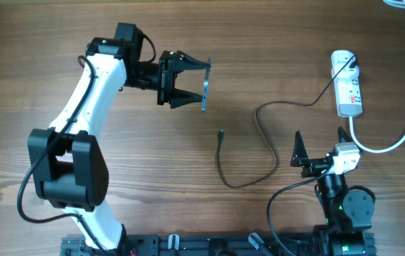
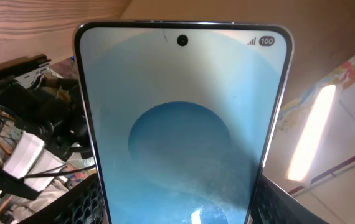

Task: Plug charger to phone and switch on socket
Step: 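Raise the phone upright with the left gripper, bottom edge right, then swing the right arm up and bring the right gripper to the phone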

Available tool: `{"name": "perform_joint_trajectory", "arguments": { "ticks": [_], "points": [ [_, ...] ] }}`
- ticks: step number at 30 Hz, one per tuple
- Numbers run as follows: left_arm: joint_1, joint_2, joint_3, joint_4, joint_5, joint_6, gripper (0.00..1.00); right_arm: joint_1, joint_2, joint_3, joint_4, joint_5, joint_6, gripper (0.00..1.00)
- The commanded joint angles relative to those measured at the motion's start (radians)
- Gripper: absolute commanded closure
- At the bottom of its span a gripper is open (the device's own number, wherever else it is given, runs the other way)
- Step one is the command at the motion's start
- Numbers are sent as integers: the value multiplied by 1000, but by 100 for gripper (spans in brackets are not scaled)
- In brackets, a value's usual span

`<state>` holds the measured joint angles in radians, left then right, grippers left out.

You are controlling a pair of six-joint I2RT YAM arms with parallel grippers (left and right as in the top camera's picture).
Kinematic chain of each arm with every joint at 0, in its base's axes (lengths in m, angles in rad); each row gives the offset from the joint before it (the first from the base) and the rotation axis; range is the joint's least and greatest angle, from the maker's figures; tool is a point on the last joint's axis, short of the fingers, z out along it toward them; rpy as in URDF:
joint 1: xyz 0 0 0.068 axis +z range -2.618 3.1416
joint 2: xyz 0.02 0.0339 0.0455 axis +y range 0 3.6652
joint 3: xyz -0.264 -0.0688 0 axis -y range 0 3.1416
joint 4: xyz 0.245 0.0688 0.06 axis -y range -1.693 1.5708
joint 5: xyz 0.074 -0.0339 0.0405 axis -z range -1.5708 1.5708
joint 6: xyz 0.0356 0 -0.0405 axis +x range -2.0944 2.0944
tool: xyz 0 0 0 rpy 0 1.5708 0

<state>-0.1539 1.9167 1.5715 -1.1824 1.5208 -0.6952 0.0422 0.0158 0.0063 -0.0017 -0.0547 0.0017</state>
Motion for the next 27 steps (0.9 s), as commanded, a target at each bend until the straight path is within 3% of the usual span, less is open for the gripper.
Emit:
{"name": "perform_joint_trajectory", "arguments": {
  "ticks": [1, 10, 13, 17, 19, 21, 27],
  "points": [
    [9, -34, 0, -1, 56, -24, 39, -4, -2, -1, 3, 10, -1, 0],
    [9, -34, 0, -1, 56, -24, 39, -4, -2, -1, 22, 33, -9, 0],
    [9, -34, 0, -1, 56, -24, 39, -4, -2, -1, 9, -73, 14, 0],
    [9, -34, 0, -1, 56, -24, 39, -4, 0, -1, 19, -174, 146, 0],
    [9, -34, 0, -1, 56, -24, 39, -4, 1, -1, 21, -195, 284, 0],
    [9, -34, 0, -1, 56, -24, 39, -4, 1, -1, 27, -243, 528, 0],
    [9, -34, 0, -1, 56, -24, 39, -5, 2, -1, 86, -325, 1408, 0]
  ]
}}
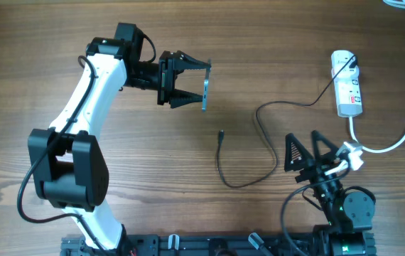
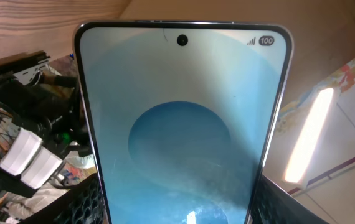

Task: Plug charger to phone and switch on socket
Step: 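Swing the right arm up and bring the right gripper to the phone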

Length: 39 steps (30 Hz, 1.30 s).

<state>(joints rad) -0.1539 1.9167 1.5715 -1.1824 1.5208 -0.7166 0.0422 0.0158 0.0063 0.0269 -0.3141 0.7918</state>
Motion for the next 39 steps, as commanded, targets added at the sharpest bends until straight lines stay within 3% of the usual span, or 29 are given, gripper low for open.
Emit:
{"name": "perform_joint_trajectory", "arguments": {
  "ticks": [1, 6, 9, 14, 17, 20, 23, 25, 27, 33, 39],
  "points": [
    [9, -34, 0, -1, 56, -2, 39, -4, 2, -1, 126, -65, 661, 0],
    [9, -34, 0, -1, 56, -2, 39, -4, 2, 34, 685, 24, 610, 0],
    [9, -34, 0, -1, 56, -2, 39, -4, 7, 179, 664, 69, 543, 0],
    [9, -34, 0, -1, 56, 2, 39, -4, 111, 584, 264, -54, 80, 0],
    [9, -34, 0, 0, 56, 2, 40, -4, 240, 885, -157, -83, -237, 0],
    [9, -34, 0, -1, 56, 1, 40, -4, 423, 1149, -610, -42, -440, 0],
    [9, -34, 0, -1, 56, 1, 40, -4, 554, 1266, -829, -67, -382, 0],
    [9, -34, 0, -1, 56, 1, 40, -4, 617, 1281, -908, -171, -143, 0],
    [9, -34, 0, -1, 56, 1, 40, -4, 661, 1276, -979, -243, 0, 0],
    [9, -34, 0, -1, 56, 1, 41, -4, 820, 1275, -1063, -402, 53, 0],
    [9, -34, 0, -1, 56, 1, 40, -4, 1005, 1275, -1260, -464, 44, 0]
  ]
}}
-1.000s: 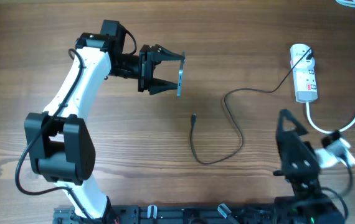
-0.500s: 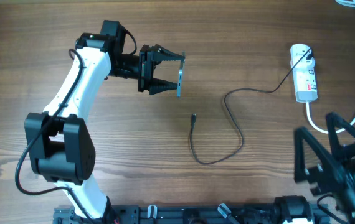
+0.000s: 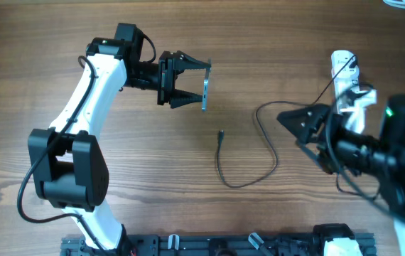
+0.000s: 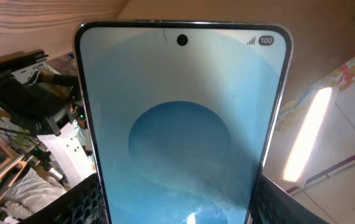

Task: Plug charger to phone and switch on socket
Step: 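Swing the right arm up and bring the right gripper to the phone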

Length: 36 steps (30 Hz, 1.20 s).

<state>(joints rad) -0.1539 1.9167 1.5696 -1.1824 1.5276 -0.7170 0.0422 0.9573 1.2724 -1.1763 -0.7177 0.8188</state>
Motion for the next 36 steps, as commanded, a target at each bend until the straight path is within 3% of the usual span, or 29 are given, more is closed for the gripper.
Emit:
{"name": "perform_joint_trajectory", "arguments": {
  "ticks": [1, 4, 10, 14, 19, 25, 36],
  "points": [
    [9, -34, 2, -1, 49, 2, 41, -4, 87, 8, -80, -61, 17, 0],
    [9, -34, 2, -1, 49, 2, 41, 3, 157, 8, -159, -66, -10, 0],
    [9, -34, 2, -1, 49, 2, 41, 40, 229, 8, -121, -360, -360, 0],
    [9, -34, 2, -1, 49, 2, 41, 57, 207, 9, -12, -404, -361, 0],
    [9, -34, 2, -1, 49, 2, 40, 175, 131, 38, 109, 10, -204, 0],
    [9, -34, 2, 0, 49, 2, 40, 462, 236, 203, -41, 525, -125, 1],
    [11, -34, 2, 0, 46, 2, 41, 658, 526, 622, -283, 784, -135, 0]
  ]
}}
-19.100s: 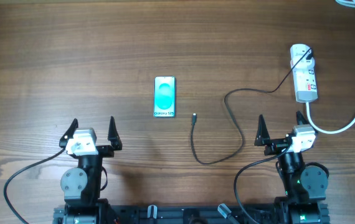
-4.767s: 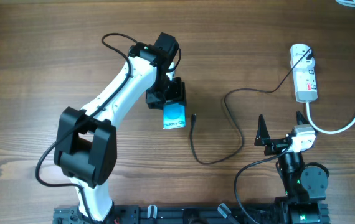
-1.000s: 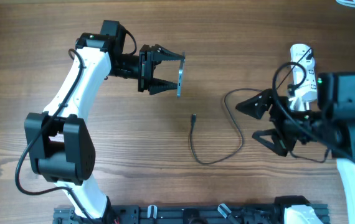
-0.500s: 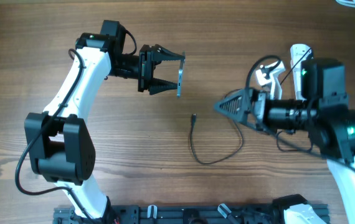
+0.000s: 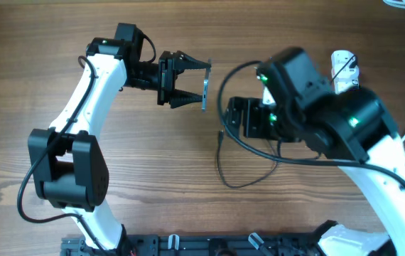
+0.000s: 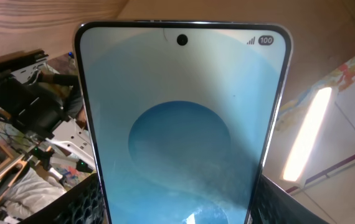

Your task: Plug charger to phone and switch on socket

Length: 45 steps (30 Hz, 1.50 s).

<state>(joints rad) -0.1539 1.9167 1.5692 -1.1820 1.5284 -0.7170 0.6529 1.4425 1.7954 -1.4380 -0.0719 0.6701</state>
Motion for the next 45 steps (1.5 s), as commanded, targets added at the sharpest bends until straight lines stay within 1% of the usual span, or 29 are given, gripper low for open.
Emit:
{"name": "perform_joint_trajectory", "arguments": {
  "ticks": [1, 4, 8, 11, 14, 19, 23, 25, 30, 31, 32, 33, 34, 39, 40, 41, 43, 45],
  "points": [
    [11, -34, 2, 0, 45, 1, 40, 61, 51, 120, -21, 144, 14, 1],
    [14, -34, 2, 4, 29, -14, 40, 99, 74, 172, -16, 148, 13, 0],
    [15, -34, 2, 63, -24, -97, 40, 153, 82, 197, 24, 219, 44, 1],
    [15, -34, 2, 124, -34, -162, 40, 176, 92, 197, 68, 219, 43, 1],
    [15, -34, 2, 145, -36, -167, 40, 181, 126, 198, 103, 219, 13, 1],
    [15, -34, 2, 155, -125, -209, 41, 181, 207, 222, 108, 276, 38, 1],
    [15, -34, 2, 226, -128, -270, 41, 181, 231, 227, 136, 285, 43, 1],
    [15, -34, 2, 261, -128, -306, 41, 181, 246, 227, 139, 321, 74, 1],
    [15, -34, 2, 267, -132, -312, 41, 181, 291, 226, 153, 372, 91, 1],
    [15, -34, 2, 268, -138, -313, 41, 181, 302, 226, 163, 372, 92, 4],
    [15, -34, 2, 272, -139, -313, 41, 180, 310, 226, 175, 372, 92, 10],
    [15, -34, 2, 278, -139, -317, 41, 178, 317, 226, 183, 375, 92, 23],
    [15, -34, 2, 277, -139, -317, 41, 178, 324, 226, 193, 389, 93, 29],
    [15, -34, 2, 277, -138, -317, 41, 177, 351, 226, 216, 412, 92, 30],
    [15, -34, 2, 277, -138, -317, 41, 177, 352, 226, 220, 412, 92, 32],
    [15, -34, 2, 277, -138, -317, 41, 177, 353, 226, 223, 412, 92, 36],
    [15, -34, 2, 277, -138, -317, 41, 177, 353, 226, 225, 413, 92, 48],
    [15, -34, 2, 277, -138, -317, 41, 177, 353, 226, 225, 420, 92, 57]
  ]
}}
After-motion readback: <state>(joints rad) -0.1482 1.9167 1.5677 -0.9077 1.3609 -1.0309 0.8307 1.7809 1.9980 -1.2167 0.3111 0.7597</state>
